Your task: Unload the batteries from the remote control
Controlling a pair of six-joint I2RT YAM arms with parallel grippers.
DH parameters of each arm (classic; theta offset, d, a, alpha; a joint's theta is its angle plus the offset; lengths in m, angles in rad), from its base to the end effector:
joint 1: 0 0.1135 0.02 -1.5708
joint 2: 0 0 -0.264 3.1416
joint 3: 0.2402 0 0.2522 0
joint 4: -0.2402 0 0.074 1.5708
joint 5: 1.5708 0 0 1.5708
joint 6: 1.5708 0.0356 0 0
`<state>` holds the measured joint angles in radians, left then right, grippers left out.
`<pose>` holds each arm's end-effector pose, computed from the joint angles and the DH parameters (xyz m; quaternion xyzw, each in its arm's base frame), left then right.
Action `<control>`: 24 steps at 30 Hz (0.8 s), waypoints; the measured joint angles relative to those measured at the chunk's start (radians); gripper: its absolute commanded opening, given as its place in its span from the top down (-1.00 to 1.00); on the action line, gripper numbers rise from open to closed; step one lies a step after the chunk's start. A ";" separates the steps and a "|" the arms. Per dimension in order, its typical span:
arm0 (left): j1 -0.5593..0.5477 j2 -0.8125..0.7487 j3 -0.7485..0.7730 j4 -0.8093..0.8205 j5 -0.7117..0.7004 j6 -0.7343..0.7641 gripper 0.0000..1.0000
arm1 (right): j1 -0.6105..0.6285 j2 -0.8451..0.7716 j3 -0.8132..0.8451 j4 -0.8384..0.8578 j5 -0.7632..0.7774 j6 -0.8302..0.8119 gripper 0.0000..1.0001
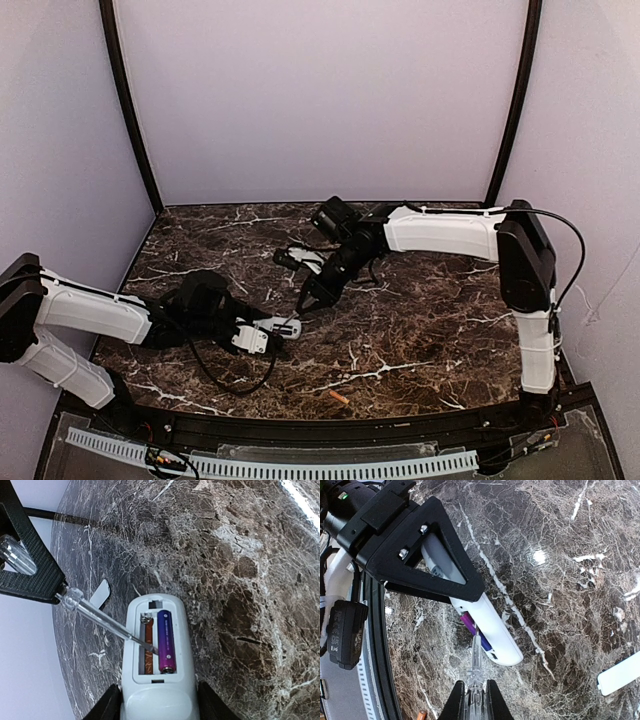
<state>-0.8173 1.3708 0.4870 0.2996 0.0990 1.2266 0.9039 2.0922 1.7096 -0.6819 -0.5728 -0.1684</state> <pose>0.1757 -0.1924 0.1605 0.7627 0.4389 0.0534 0.4719 0.2641 0.3667 0.2157 -0.5352 0.7622 0.3416 0.1259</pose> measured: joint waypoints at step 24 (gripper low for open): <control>0.000 0.000 0.023 -0.076 0.076 -0.053 0.99 | 0.017 -0.005 -0.013 -0.015 -0.002 -0.036 1.00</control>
<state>-0.8173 1.3708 0.5098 0.2237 0.1749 1.1736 0.9211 2.0876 1.6962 -0.6968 -0.5747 -0.2047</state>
